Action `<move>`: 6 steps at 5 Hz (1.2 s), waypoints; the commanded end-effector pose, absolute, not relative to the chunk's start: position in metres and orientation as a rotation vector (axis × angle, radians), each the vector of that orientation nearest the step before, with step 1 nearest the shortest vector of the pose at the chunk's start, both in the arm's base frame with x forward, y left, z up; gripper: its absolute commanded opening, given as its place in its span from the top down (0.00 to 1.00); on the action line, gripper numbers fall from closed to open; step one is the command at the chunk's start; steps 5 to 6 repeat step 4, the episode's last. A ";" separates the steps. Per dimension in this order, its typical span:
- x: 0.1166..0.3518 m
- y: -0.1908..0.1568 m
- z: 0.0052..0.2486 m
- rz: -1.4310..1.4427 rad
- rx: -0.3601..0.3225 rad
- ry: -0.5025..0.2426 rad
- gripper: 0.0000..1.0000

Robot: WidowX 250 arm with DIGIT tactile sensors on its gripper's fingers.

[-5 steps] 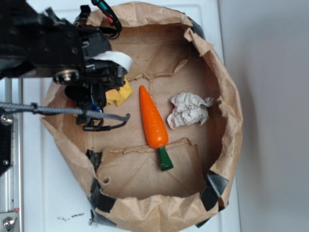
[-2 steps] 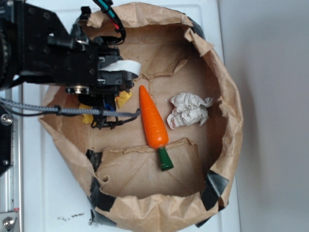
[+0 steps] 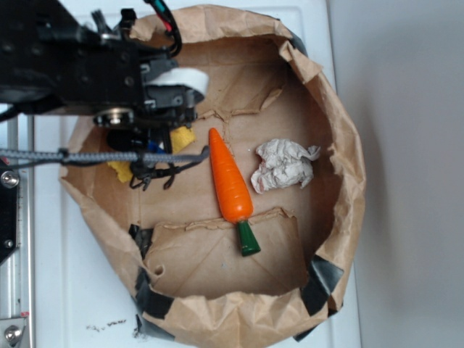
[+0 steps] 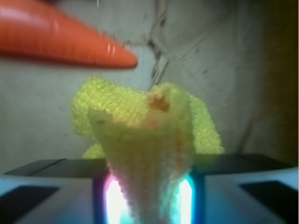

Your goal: Grab the yellow cloth.

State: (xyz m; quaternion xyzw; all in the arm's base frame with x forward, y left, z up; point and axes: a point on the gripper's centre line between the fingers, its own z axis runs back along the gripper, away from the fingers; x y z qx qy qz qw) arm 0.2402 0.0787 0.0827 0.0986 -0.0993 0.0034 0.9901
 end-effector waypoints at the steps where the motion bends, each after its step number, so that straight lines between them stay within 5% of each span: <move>1: 0.258 0.047 0.174 0.039 0.113 -0.311 1.00; 3: 0.277 0.030 0.211 0.054 0.042 -0.322 1.00; 6: 0.279 0.026 0.215 0.061 0.033 -0.333 1.00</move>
